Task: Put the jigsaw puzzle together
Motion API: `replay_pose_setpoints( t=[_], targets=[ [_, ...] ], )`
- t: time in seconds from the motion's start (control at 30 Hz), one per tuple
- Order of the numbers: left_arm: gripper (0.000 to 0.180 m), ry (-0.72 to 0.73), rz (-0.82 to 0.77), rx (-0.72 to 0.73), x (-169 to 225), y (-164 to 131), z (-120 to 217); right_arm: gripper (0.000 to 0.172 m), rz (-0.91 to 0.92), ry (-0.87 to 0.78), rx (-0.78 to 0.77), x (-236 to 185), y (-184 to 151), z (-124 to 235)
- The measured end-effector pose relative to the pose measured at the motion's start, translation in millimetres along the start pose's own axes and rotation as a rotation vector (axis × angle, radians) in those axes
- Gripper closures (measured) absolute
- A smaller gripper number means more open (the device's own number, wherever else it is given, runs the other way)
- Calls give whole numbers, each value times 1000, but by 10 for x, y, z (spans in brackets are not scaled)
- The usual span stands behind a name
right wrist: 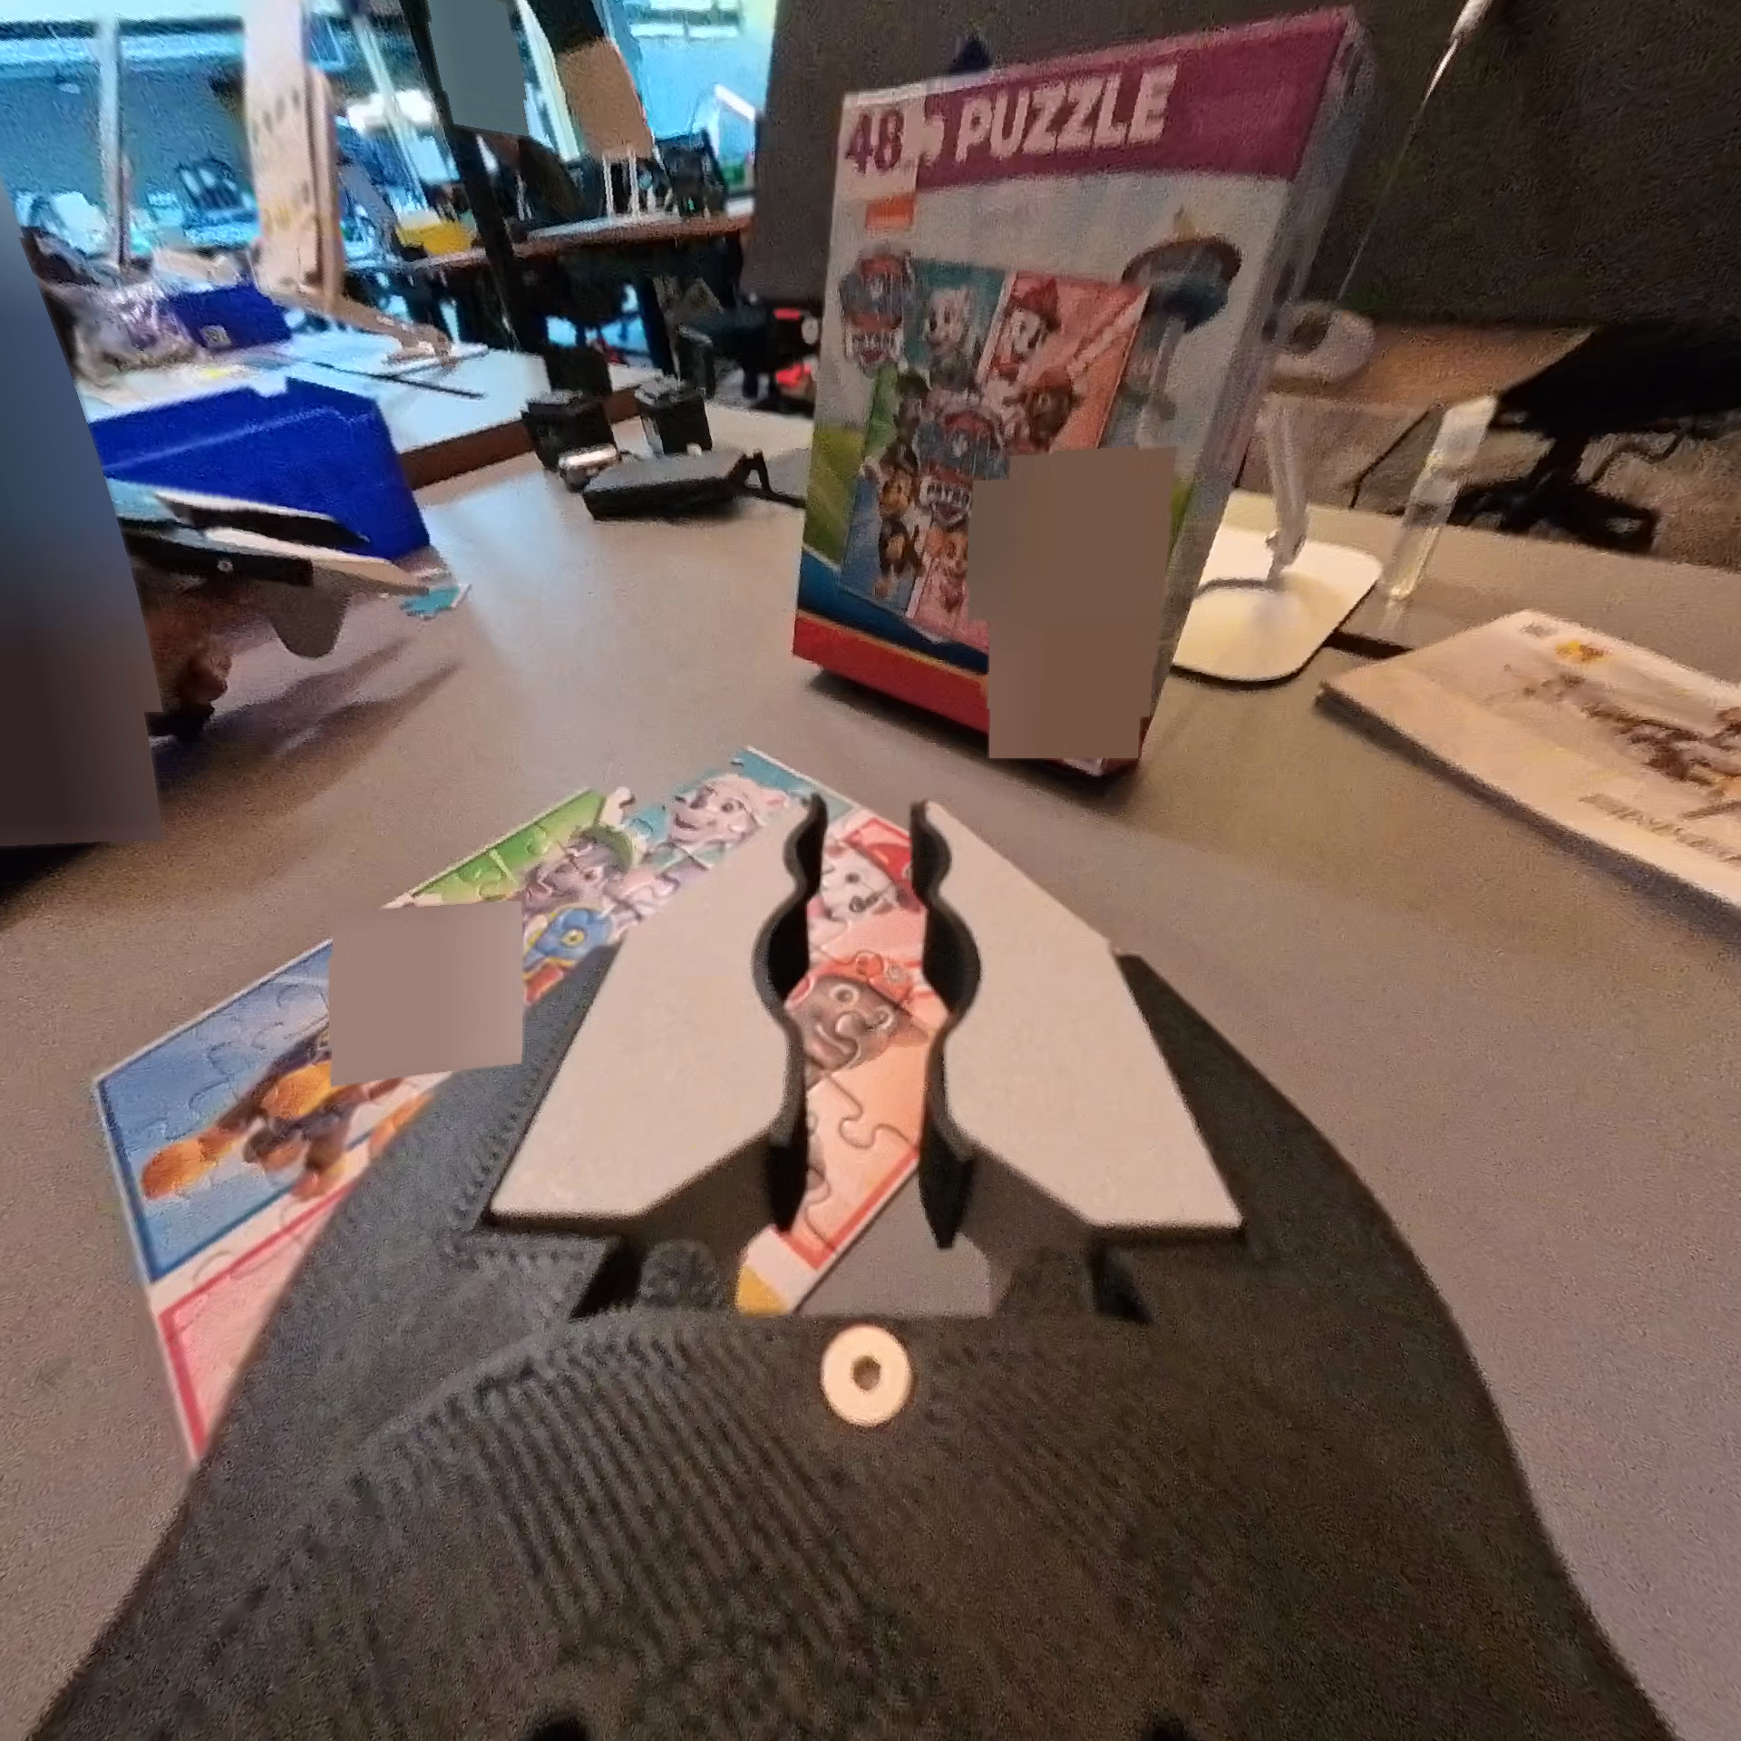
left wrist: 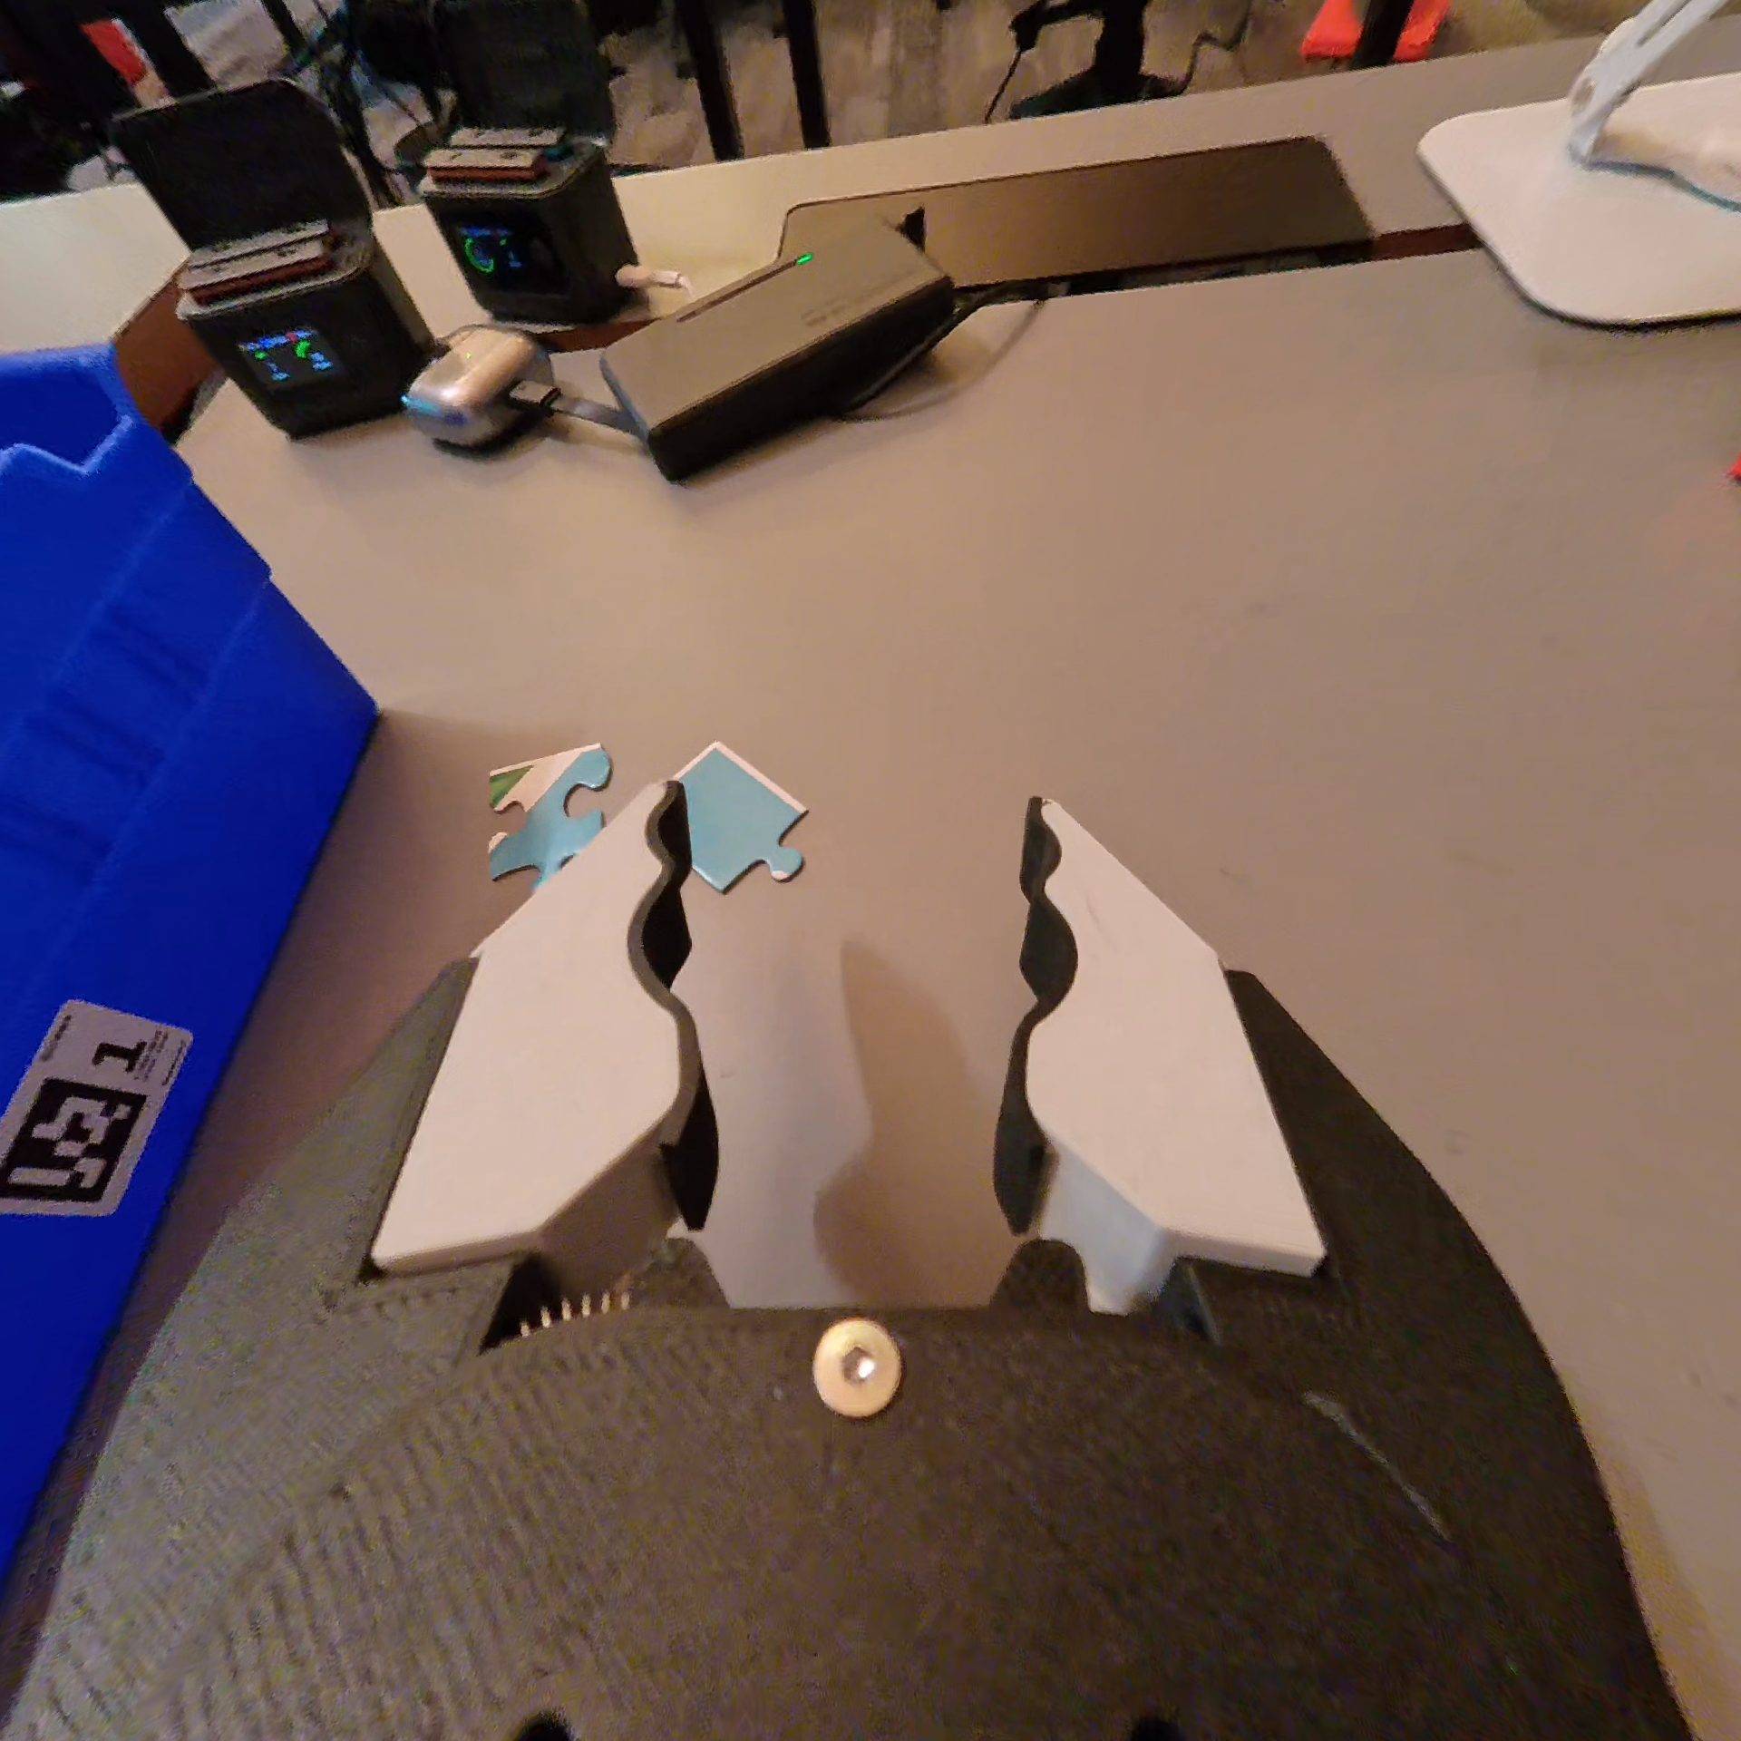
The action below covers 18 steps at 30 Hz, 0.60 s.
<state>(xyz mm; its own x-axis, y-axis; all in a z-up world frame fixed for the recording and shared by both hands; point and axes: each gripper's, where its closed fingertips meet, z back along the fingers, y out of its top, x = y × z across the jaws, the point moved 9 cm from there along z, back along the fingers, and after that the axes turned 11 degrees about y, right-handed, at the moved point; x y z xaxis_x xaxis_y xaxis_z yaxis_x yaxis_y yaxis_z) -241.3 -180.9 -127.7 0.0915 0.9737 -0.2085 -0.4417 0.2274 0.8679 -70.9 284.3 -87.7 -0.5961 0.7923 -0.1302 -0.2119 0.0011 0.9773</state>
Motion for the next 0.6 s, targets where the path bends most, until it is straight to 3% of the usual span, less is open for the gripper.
replay_pose_setpoints(
  t=[0.17, 0.4, 0.6],
  targets=[
    [118, -181, 89, -1, -28, -29, 63, 158, 39, -42, 86, -75, 60, 106],
    [119, -195, 117, 27, -113, -51, 120, 156, 42, -38, 35, -119, -4, 46],
    [117, -188, 36, -38, -342, -16, -182, 156, 48, -39, 22, -133, -16, 31]
  ],
)
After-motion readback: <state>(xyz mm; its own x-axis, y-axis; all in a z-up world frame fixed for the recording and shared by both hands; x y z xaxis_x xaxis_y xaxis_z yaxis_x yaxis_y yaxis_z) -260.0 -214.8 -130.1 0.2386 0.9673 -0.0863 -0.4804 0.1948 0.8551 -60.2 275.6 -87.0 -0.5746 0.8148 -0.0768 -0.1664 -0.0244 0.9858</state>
